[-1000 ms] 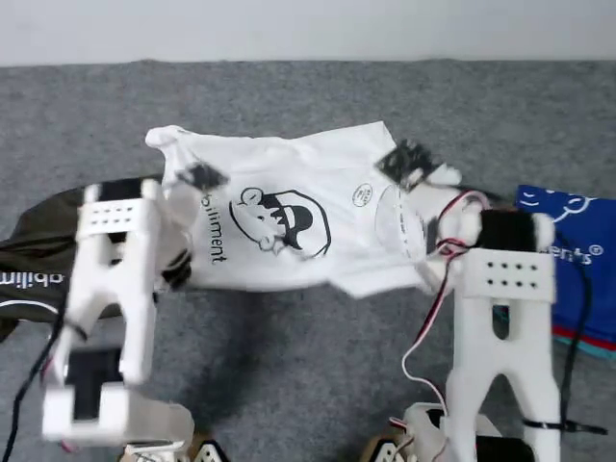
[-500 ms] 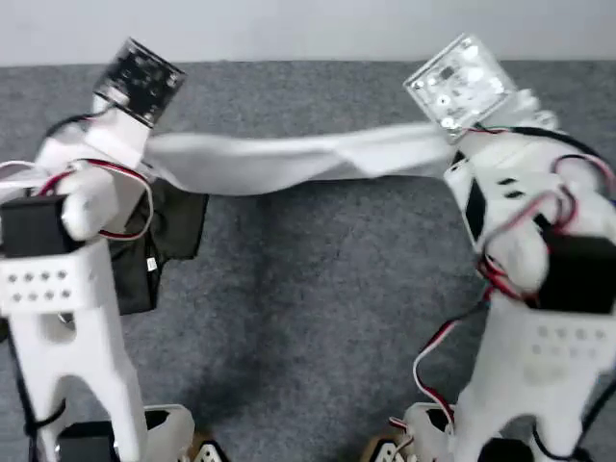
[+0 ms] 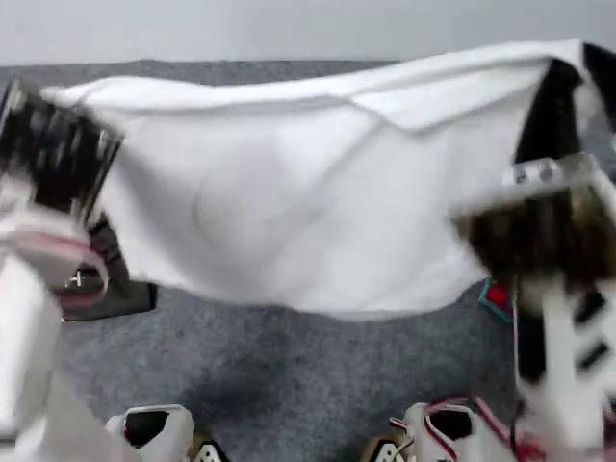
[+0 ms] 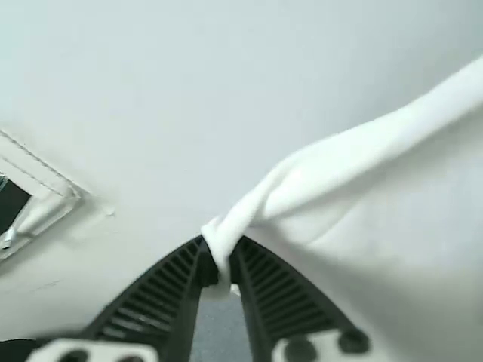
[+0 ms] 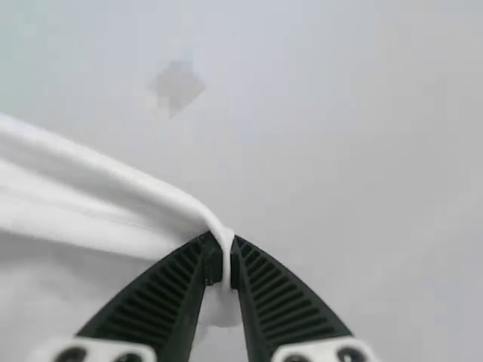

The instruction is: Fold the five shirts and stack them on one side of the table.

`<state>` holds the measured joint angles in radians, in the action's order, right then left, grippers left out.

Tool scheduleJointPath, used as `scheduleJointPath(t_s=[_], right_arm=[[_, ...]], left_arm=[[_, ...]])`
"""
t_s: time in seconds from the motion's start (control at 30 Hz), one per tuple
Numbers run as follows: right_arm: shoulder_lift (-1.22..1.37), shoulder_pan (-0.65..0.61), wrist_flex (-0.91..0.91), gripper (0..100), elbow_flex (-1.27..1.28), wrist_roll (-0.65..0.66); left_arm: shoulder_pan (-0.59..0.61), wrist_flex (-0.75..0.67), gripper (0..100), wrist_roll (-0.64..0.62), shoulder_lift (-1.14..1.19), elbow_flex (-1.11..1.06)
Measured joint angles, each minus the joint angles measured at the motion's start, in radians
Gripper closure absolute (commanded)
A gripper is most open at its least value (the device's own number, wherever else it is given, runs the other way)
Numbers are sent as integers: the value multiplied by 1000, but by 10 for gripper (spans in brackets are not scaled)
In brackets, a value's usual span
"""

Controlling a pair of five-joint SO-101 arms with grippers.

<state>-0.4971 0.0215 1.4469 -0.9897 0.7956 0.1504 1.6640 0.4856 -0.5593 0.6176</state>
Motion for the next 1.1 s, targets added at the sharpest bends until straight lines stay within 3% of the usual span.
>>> scheduleJointPath(t_s=[0.33, 0.53, 0.7, 0.83, 0.97, 1.1], right_arm=[[-18, 54, 193, 988, -147, 78], [-20, 54, 233, 988, -127, 80], [0, 54, 233, 987, 57, 80], [66, 54, 153, 988, 265, 57], [127, 52, -23, 988, 493, 31], [198, 29, -253, 988, 703, 25]], left_arm=[[0, 71, 987, 71, -120, 9], [-6, 71, 987, 74, -120, -147], [-9, 43, 987, 106, -118, -365], [-11, -127, 987, 141, -106, -609], [-11, -405, 987, 146, -57, -830], [-12, -632, 987, 146, 112, -878]])
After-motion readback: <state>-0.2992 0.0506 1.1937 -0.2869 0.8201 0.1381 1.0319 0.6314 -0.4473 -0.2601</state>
